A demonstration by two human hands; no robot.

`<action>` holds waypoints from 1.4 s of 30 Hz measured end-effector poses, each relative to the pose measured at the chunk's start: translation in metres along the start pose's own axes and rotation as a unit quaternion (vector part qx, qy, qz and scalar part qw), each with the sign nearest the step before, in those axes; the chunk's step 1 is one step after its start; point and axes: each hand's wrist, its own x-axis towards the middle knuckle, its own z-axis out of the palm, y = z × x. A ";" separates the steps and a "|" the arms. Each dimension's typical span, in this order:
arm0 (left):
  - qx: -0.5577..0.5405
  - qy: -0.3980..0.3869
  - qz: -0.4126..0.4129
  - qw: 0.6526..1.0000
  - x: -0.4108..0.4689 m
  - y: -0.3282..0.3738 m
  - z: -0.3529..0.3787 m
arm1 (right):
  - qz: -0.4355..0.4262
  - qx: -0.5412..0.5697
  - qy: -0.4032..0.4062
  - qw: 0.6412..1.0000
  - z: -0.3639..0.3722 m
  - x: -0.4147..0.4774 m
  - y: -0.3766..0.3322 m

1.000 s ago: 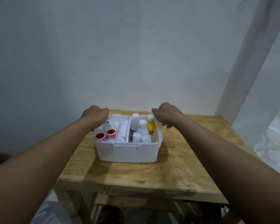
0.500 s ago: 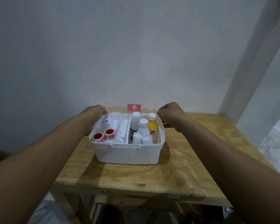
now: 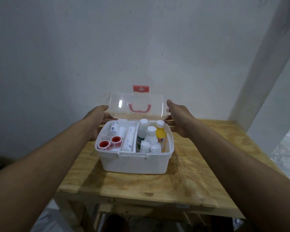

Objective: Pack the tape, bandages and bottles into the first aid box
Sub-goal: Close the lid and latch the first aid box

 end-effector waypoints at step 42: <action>0.462 -0.018 0.299 0.835 -0.076 -0.020 -0.004 | -0.144 -0.265 -0.046 0.952 -0.011 -0.082 0.037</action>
